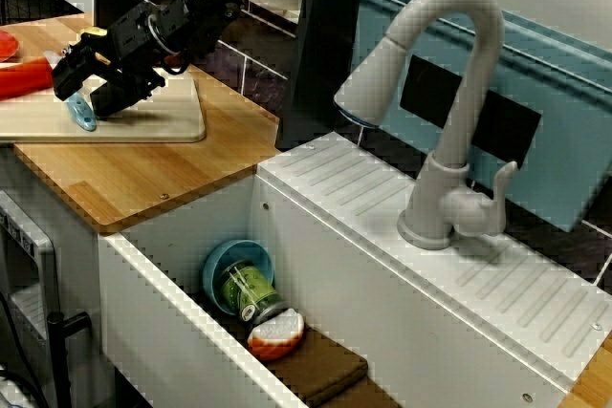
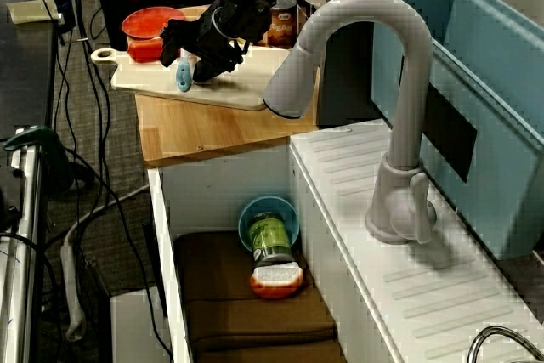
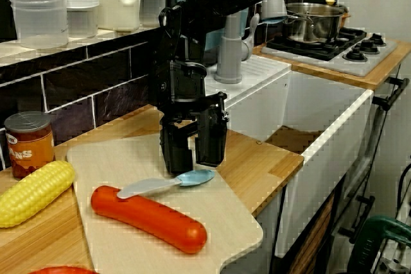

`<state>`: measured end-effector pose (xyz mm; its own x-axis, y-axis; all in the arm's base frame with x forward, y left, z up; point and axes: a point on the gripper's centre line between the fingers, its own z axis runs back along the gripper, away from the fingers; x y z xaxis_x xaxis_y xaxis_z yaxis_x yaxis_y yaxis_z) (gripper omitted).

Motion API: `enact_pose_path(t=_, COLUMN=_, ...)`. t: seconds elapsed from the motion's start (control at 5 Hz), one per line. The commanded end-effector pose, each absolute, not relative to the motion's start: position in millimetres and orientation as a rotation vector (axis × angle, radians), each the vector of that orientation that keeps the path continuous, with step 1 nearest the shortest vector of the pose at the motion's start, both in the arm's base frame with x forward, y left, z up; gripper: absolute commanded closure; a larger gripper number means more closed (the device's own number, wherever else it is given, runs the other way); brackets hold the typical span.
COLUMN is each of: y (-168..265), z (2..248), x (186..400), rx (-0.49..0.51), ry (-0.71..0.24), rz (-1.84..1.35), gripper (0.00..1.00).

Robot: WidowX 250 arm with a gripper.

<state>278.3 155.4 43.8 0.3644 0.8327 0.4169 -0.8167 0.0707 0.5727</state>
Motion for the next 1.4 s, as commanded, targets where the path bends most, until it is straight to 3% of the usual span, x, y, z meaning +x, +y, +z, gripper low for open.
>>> enact_pose_path(t=0.0, y=155, z=44, x=278, rx=0.844, ry=0.023, rz=1.240, gripper=0.00)
enact_pose_path(t=1.2, y=148, z=65, x=270, rx=0.783, ry=0.061, rz=1.186, gripper=0.00)
